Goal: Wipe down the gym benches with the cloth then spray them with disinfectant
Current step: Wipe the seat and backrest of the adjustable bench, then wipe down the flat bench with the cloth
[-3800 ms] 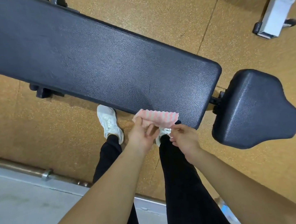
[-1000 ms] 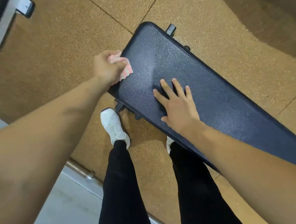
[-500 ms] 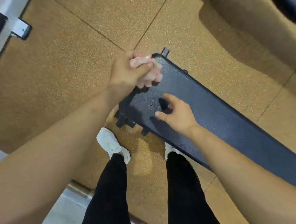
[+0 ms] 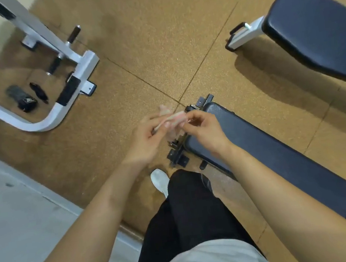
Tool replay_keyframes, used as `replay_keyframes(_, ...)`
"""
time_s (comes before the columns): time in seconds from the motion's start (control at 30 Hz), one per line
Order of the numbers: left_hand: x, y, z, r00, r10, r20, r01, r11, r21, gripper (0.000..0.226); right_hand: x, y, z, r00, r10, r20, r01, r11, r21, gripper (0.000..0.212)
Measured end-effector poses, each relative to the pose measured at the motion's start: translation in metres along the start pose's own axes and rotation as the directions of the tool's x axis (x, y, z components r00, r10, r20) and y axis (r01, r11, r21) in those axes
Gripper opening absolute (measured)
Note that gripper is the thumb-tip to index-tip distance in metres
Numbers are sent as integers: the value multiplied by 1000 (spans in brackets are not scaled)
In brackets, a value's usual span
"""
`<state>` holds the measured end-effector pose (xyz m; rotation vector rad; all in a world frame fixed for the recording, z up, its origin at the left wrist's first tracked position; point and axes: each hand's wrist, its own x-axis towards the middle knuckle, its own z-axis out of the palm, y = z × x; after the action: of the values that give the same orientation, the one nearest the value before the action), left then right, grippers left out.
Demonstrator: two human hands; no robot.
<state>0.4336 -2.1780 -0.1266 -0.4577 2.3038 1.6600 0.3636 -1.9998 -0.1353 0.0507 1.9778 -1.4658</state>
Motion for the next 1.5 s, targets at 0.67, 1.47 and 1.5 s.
replay_keyframes(0.67, 230, 171, -31, 982, -151, 112, 137, 983, 126, 28, 138, -122, -140, 937, 88, -338, -45, 990, 133, 23)
replay_keyframes(1.47, 676, 314, 146, 607, -38, 793, -505, 752, 423, 9, 332, -138, -384, 534, 560, -633, -388, 828, 405, 21)
replay_keyframes(1.5, 690, 317, 157, 595, -32, 803, -515, 752, 411, 10, 340, -134, -392, 519, 573, -634, -393, 819, 418, 18)
